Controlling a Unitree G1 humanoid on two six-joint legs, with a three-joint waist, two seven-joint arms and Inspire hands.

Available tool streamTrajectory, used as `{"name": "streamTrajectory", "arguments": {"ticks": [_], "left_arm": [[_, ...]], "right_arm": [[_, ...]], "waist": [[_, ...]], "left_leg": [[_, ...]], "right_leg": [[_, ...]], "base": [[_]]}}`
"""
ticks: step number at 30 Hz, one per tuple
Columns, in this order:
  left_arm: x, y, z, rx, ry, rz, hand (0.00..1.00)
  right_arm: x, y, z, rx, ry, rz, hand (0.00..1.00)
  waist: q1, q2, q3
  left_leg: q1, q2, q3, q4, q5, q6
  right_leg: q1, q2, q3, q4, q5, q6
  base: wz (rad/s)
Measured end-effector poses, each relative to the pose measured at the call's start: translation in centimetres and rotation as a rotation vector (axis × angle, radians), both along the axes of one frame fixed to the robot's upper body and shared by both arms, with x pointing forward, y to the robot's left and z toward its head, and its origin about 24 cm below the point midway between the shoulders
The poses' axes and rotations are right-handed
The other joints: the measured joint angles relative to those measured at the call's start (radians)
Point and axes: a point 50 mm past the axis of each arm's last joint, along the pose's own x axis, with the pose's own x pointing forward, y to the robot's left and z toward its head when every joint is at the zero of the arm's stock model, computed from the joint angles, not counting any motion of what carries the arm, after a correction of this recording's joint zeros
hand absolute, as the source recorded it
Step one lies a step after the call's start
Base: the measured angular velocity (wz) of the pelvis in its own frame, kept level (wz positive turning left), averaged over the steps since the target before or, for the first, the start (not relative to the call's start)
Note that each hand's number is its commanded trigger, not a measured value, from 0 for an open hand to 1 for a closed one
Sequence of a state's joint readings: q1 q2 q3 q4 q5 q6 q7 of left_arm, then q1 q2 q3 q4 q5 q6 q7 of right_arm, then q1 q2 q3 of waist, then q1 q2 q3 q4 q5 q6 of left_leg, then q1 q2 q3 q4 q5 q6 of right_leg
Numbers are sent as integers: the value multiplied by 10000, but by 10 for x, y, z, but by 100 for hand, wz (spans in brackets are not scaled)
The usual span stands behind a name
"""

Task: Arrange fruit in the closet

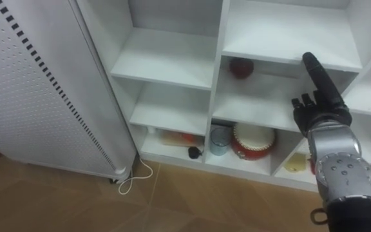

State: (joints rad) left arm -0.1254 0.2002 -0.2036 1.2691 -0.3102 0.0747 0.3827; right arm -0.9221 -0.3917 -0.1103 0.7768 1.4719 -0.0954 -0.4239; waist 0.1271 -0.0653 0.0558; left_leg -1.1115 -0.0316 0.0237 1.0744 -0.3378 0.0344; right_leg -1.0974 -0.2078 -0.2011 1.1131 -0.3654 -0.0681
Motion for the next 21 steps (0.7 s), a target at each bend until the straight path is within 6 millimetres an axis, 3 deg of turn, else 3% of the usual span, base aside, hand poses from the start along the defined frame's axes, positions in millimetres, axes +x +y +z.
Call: {"name": "streamTrajectory", "arguments": {"ticks": [5,8,14,19,21], "left_arm": [[1,-3,0,-51,39,-206,0],[-7,-5,-3,-141,315,-501,0],[-20,-1,-6,-700,775,-391,0],[-20,8,-5,-1193,811,-172,0],[-21,13,-4,-1210,904,-162,0]], "right_arm": [[0,-3,-16,24,173,112,0],[-2,-8,-41,33,814,253,0],[-26,-21,-109,-222,2051,606,0],[-79,-34,-189,-1031,4096,1500,0],[-99,-37,-210,-1477,4866,1879,0]], "waist": [[193,115,16],[315,141,19],[590,219,18],[619,250,3],[532,287,-9]], "left_leg": [[544,12,-85,-169,-53,-77],[968,48,-82,-382,-61,-91],[2140,204,-81,-1131,-44,-147],[3525,392,-120,-2155,44,-161],[3998,436,-123,-2569,120,-175]], "right_leg": [[637,5,-172,-226,-68,26],[1057,76,-181,-450,-55,48],[2229,301,-274,-1315,75,74],[3736,479,-565,-2541,280,64],[4223,596,-605,-3038,404,102]], "base": [[3],[-4],[-7],[-4],[-3]]}}
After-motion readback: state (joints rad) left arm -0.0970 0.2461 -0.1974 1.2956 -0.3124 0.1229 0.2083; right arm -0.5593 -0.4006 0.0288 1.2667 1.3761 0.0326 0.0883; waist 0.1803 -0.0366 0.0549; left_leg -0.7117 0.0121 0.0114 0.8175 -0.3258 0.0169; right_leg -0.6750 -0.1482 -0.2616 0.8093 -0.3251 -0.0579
